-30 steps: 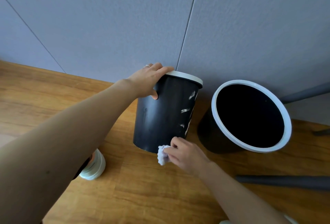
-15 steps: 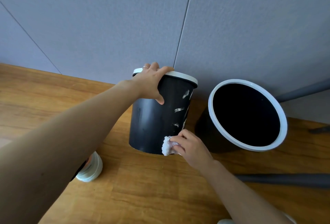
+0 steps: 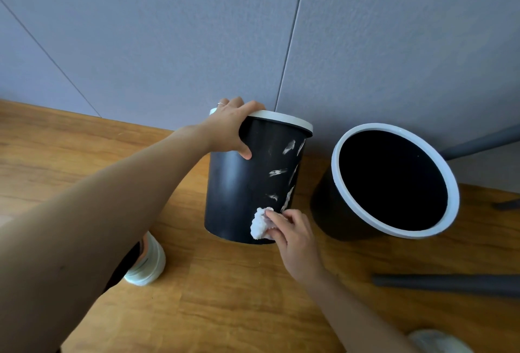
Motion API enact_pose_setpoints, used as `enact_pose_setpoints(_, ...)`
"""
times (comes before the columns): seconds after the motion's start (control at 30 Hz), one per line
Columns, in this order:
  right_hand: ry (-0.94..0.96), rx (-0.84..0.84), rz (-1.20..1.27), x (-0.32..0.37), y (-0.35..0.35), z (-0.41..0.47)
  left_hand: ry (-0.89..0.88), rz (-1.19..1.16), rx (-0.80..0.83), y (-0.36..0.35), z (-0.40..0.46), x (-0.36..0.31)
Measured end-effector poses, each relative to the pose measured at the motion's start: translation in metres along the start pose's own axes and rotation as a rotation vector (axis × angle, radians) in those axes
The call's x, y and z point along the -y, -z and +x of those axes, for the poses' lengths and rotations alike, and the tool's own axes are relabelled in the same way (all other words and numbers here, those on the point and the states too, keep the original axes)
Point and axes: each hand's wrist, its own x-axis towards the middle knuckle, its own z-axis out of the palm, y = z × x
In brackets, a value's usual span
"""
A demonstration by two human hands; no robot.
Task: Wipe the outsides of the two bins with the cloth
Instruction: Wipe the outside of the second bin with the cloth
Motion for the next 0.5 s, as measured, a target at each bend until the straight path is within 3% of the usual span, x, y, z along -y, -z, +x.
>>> enact_pose_setpoints(0.2,0.105,0.016,-0.002,-0.004,0.002,0.001,-0.056,0.100,-0.013,-0.006,0.003,-0.017)
enact_pose_setpoints(0.5,0.210,0.032,-0.015,-0.001,0.008,0.008,0.043,-0.028,0.043,0.004,-0.002,-0.004)
